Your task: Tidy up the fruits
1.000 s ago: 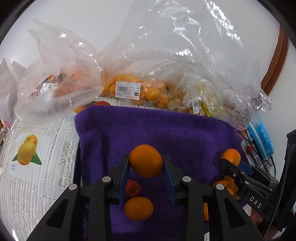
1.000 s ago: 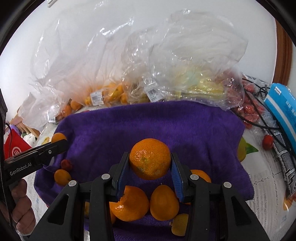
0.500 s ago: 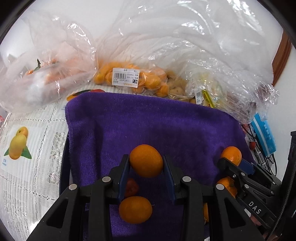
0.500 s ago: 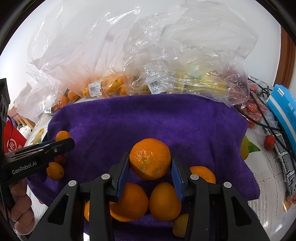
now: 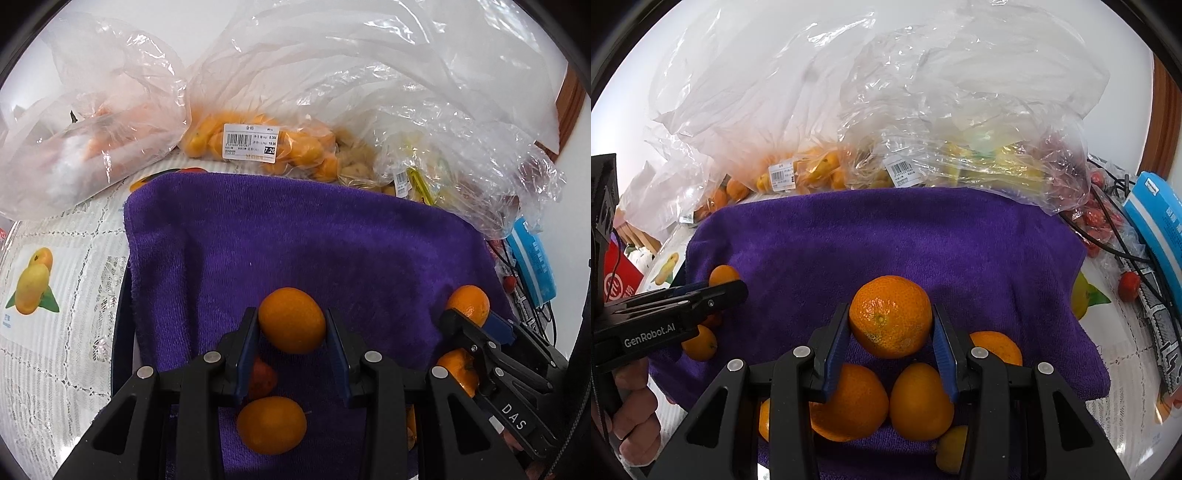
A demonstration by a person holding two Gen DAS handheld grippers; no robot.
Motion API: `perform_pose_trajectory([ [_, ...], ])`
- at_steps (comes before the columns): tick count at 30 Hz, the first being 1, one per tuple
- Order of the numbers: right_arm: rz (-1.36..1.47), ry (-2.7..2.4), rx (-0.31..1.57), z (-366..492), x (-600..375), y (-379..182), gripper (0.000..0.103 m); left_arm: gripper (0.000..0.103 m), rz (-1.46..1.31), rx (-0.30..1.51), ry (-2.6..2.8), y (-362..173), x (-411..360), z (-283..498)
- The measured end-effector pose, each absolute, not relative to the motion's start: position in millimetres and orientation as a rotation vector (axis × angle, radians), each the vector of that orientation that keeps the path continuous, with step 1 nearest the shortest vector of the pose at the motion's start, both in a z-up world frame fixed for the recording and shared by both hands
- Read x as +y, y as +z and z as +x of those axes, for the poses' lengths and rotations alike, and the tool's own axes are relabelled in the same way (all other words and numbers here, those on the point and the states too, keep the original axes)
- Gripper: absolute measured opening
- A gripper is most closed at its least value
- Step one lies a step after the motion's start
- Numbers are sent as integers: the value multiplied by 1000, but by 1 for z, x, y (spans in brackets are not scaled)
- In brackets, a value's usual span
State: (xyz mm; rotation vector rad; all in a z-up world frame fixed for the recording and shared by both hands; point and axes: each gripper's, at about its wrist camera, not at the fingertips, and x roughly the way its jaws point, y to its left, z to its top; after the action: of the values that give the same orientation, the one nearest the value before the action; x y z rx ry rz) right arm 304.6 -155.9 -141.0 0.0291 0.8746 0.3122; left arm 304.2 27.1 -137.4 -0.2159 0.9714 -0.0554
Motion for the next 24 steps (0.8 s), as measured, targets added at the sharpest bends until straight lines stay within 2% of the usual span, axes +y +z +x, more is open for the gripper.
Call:
perform_pose_trajectory([
  [6,20,315,862,301,-156,-140,43,34,-193,978,-58,-136,25,301],
  [18,18,299,789,286,-162,-120,44,47,-179,946,-63,-116,37,274],
  [24,61,294,771,267,-164,-93,48,55,-181,905,-58,-95,43,243],
])
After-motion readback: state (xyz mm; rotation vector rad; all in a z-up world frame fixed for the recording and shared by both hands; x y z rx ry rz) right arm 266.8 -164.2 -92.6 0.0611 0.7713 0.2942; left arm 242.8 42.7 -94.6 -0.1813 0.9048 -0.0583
